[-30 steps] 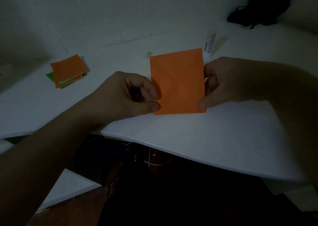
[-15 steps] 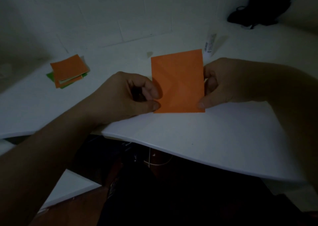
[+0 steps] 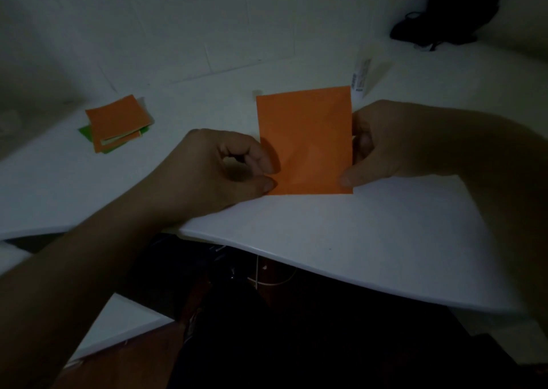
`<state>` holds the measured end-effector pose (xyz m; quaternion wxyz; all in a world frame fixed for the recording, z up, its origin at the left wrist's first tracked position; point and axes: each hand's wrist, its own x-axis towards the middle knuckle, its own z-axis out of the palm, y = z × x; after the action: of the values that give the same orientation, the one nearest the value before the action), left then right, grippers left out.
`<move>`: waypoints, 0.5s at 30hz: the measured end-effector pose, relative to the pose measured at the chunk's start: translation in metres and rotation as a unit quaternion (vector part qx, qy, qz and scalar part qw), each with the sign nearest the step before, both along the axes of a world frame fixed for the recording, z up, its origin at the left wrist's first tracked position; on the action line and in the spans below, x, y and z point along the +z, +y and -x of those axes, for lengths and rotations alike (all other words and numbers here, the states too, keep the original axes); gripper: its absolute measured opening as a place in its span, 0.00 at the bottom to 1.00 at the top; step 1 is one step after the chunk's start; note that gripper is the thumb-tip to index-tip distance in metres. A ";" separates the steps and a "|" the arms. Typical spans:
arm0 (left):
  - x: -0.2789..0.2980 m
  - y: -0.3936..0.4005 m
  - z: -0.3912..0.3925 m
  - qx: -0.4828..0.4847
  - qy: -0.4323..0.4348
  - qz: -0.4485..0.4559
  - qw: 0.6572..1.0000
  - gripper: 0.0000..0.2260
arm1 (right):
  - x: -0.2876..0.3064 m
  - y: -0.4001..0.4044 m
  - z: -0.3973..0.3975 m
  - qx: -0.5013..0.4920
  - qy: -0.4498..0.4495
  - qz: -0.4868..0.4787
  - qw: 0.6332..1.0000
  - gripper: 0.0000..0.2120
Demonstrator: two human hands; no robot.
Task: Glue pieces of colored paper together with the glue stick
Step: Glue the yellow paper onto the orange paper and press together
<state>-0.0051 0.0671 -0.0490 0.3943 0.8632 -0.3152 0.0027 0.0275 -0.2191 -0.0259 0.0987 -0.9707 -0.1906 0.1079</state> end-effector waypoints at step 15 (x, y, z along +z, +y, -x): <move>-0.001 -0.001 -0.004 0.021 0.031 0.008 0.999 0.08 | 0.004 0.003 0.014 -0.038 0.037 -0.074 0.996 0.11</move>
<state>-0.0012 0.0665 -0.0500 0.4105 0.8662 -0.2847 -0.0132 0.0132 -0.2157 -0.0217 0.1811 -0.9626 -0.1577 0.1257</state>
